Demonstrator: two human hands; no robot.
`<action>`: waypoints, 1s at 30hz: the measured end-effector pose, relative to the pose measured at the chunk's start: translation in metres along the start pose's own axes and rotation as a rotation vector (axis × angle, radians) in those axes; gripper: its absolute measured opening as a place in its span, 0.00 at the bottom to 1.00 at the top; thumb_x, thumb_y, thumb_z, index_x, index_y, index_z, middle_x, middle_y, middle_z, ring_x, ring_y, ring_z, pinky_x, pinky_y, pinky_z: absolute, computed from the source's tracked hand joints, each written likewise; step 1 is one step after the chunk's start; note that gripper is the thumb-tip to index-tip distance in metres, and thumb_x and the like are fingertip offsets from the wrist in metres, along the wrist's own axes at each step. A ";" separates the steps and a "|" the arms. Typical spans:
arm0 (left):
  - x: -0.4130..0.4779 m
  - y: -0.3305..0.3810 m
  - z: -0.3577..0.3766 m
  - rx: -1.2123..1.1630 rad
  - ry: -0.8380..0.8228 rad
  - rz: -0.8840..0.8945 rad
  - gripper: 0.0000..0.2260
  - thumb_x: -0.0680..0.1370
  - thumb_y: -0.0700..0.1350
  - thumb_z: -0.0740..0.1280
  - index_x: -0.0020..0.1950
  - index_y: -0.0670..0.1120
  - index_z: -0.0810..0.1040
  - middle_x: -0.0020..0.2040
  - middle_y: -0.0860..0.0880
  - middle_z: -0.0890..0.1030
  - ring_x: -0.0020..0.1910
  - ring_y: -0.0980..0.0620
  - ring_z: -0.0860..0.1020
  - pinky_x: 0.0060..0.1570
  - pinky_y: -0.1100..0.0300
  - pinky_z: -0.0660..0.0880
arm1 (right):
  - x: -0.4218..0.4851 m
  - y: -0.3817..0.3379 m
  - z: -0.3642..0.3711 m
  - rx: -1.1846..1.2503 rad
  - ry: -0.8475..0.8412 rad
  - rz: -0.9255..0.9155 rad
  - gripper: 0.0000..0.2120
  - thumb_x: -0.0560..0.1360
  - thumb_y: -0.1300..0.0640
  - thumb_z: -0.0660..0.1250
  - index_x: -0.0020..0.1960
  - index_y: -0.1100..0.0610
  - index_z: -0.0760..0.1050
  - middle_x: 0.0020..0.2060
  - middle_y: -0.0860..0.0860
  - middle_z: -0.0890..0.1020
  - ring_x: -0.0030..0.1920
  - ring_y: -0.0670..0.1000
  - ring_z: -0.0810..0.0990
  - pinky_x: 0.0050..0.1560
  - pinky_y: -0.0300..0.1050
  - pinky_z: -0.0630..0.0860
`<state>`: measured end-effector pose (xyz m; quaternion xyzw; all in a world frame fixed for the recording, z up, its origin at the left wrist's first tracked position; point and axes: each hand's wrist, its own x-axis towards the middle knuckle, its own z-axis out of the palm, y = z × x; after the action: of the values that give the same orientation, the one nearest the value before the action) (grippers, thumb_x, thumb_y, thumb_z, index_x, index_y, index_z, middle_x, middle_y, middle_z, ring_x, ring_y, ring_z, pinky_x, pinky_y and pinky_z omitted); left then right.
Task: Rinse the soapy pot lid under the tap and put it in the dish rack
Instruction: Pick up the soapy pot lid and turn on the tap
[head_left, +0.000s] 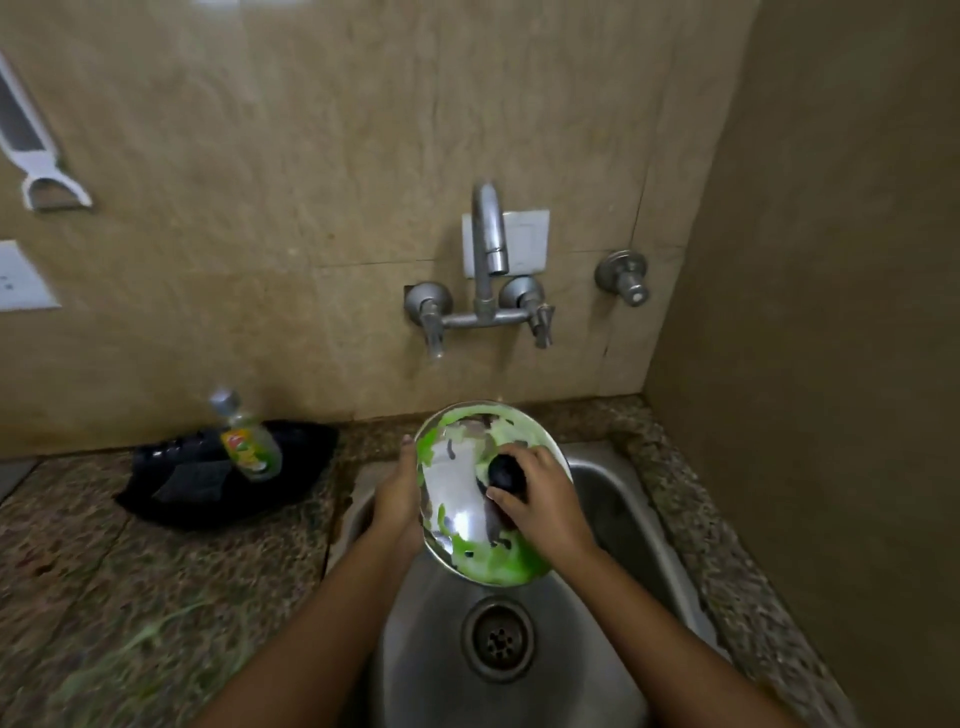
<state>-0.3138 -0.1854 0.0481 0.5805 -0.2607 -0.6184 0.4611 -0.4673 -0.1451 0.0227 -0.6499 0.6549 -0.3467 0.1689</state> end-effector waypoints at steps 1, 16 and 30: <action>0.004 0.002 0.004 0.043 0.040 0.029 0.22 0.79 0.57 0.61 0.46 0.39 0.81 0.41 0.42 0.83 0.37 0.46 0.79 0.34 0.59 0.74 | 0.002 0.001 -0.002 0.000 -0.013 0.004 0.20 0.71 0.53 0.71 0.61 0.53 0.73 0.56 0.53 0.75 0.58 0.53 0.73 0.57 0.42 0.68; 0.040 0.023 0.020 0.002 0.087 0.081 0.18 0.79 0.52 0.63 0.37 0.41 0.78 0.40 0.40 0.81 0.34 0.44 0.78 0.36 0.57 0.74 | 0.151 -0.022 -0.056 0.215 0.274 0.264 0.20 0.80 0.44 0.55 0.55 0.60 0.74 0.47 0.57 0.80 0.50 0.58 0.78 0.43 0.46 0.68; 0.038 0.013 0.016 0.024 0.050 0.068 0.17 0.79 0.51 0.63 0.39 0.39 0.77 0.35 0.43 0.79 0.32 0.47 0.76 0.30 0.60 0.70 | 0.127 -0.017 -0.037 0.451 0.127 0.387 0.17 0.80 0.46 0.57 0.64 0.54 0.69 0.50 0.53 0.78 0.51 0.57 0.78 0.47 0.47 0.72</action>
<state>-0.3219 -0.2281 0.0444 0.5919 -0.2760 -0.5847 0.4812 -0.4920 -0.2580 0.0889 -0.4363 0.6823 -0.4846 0.3305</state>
